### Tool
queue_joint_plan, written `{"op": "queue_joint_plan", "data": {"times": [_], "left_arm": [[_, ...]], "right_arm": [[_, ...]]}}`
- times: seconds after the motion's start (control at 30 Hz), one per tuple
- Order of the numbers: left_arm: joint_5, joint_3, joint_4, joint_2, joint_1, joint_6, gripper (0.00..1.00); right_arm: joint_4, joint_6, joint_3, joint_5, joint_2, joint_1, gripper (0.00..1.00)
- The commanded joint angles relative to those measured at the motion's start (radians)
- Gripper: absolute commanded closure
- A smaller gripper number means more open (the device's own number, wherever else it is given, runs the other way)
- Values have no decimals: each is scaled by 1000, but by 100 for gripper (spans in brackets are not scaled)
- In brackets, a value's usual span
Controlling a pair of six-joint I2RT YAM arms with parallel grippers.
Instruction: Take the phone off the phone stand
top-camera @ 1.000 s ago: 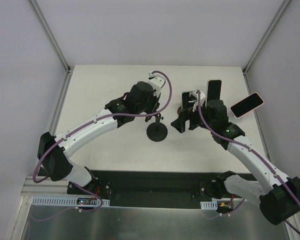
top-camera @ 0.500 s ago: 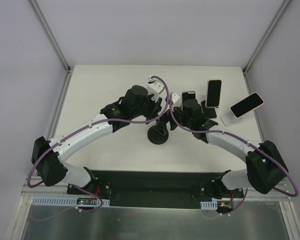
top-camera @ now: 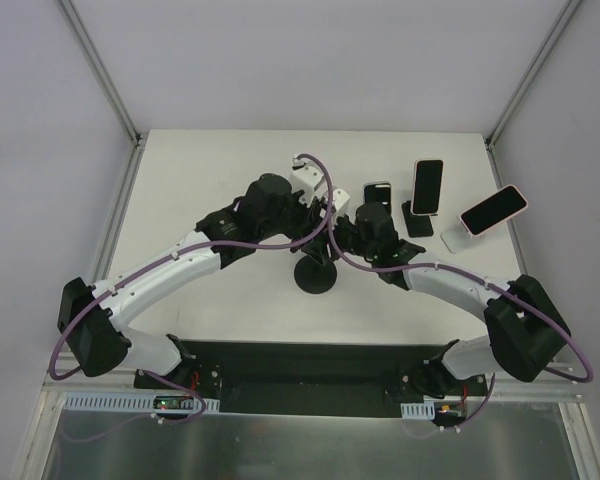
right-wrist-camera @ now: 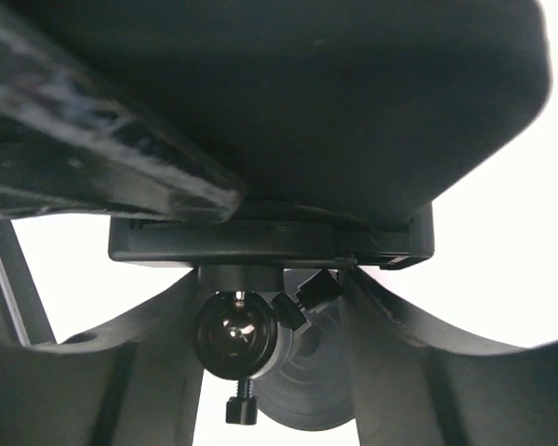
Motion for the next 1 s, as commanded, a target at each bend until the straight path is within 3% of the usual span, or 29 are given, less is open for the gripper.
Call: {"op": "queue_joint_plan", "data": {"times": [0.0,0.13,0.17,0.2,0.23,0.3,0.33,0.47,0.67,0.97], "left_arm": [[57,-20,-14,-32,-5,-78,100],[28,-22,-15,-43,-5,-78,95],[22,-22,-15,-46,-5,-84,92],[17,-22,-15,-49,-5,-86,86],[14,-20,-15,-49,-5,-89,78],[2,-19,-15,-49,-5,-98,69],[-4,-19,-15,-49,-5,-104,59],[-18,-19,-14,-41,-5,-139,46],[-60,-39,15,-26,12,-168,46],[-69,-66,78,-4,23,-142,62]], "right_arm": [[101,-16,-2,31,19,19,51],[102,-31,-2,49,25,31,80],[102,-34,-5,61,25,33,94],[105,-37,-8,67,23,36,99],[105,-43,-11,72,19,37,99],[111,-46,-23,77,14,40,99],[113,-46,-28,77,8,40,99],[122,-48,-45,71,-7,42,99],[124,-43,-62,51,-26,42,99],[127,-28,-66,23,-30,42,99]]}}
